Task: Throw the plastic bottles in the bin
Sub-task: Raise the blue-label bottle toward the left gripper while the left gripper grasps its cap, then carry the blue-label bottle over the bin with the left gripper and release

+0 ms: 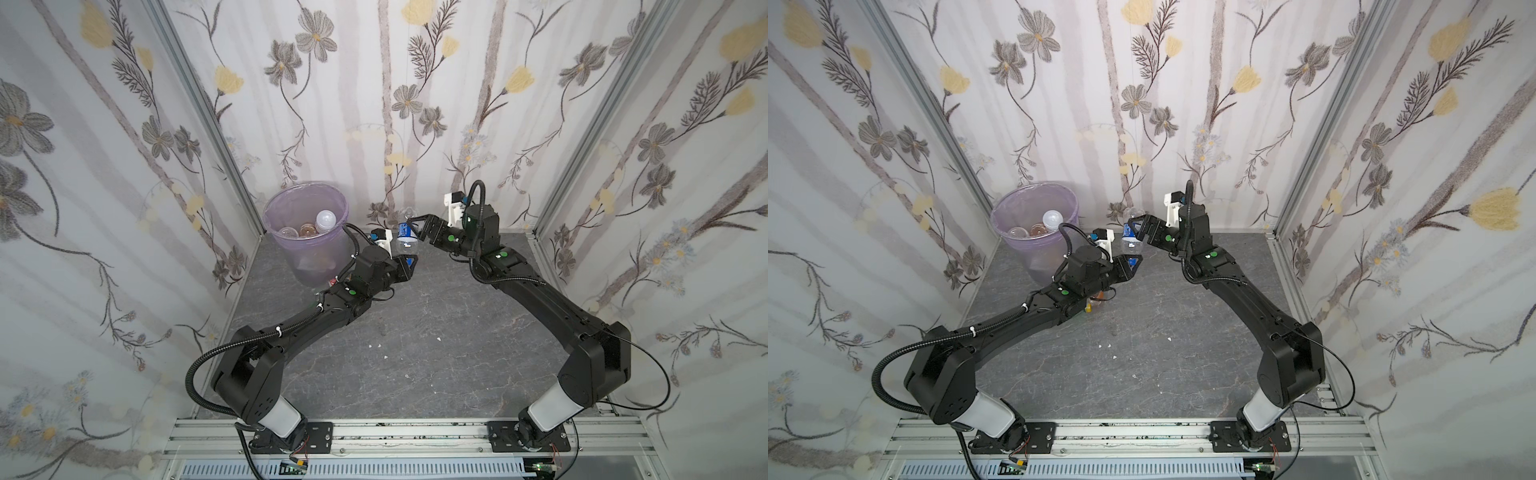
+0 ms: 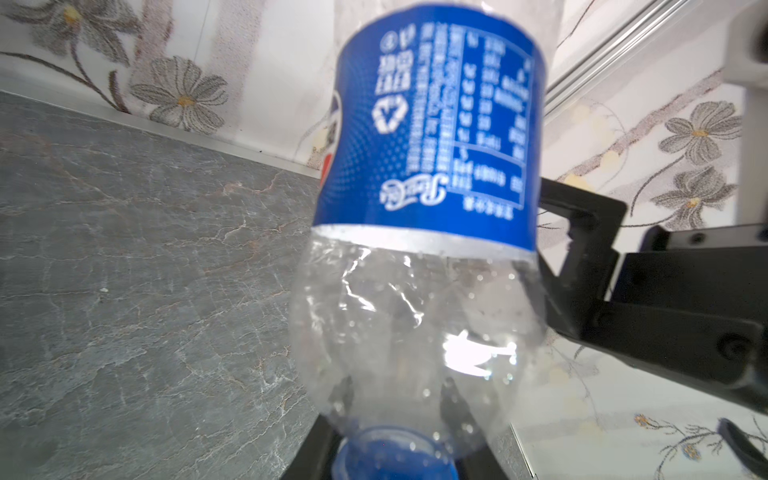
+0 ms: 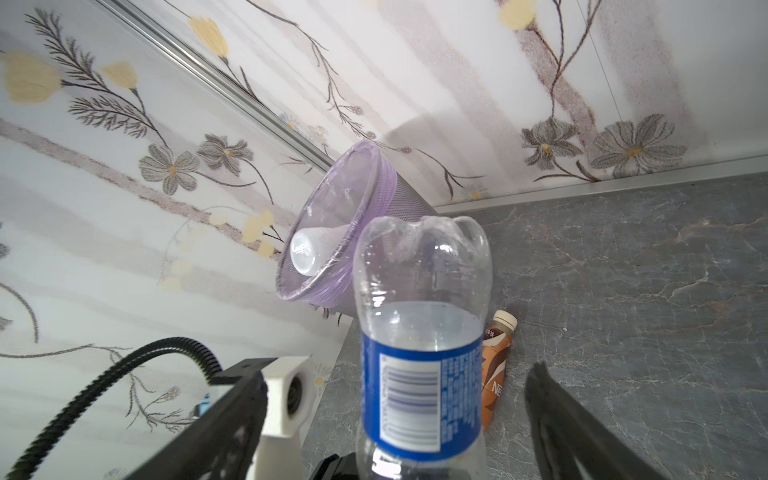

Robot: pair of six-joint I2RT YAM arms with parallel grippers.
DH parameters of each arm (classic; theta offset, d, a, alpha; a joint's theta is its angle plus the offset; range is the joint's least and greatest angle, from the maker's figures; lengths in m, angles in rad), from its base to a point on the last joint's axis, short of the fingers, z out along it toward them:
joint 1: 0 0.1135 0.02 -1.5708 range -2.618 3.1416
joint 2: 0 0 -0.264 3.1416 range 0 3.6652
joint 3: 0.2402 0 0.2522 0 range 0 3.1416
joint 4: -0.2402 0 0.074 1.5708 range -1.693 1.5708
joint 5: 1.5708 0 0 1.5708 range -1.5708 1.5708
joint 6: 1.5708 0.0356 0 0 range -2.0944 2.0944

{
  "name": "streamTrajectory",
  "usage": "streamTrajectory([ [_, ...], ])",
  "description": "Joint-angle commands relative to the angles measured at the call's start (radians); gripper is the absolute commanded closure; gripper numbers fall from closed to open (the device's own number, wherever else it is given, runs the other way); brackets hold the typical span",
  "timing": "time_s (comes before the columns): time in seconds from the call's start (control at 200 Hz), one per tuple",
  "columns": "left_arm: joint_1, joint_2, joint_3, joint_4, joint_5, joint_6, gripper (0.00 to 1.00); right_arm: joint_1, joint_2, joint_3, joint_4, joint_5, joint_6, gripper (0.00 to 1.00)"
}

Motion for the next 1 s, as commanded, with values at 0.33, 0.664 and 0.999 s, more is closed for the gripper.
streamTrajectory([
  [0.33,0.135,-0.277,0.171,-0.280,-0.296,0.354,0.77,-0.030,-0.153,-0.110,0.028,0.044,-0.079,0.00],
  [0.664,0.430,-0.293,0.508,-0.310,-0.307,0.478,0.77,-0.027,-0.224,-0.190,0.044,0.032,-0.074,0.00],
  [0.999,0.619,-0.004,0.559,-0.461,0.047,0.209,0.39,-0.027,-0.240,-0.229,0.051,0.039,-0.074,0.00],
])
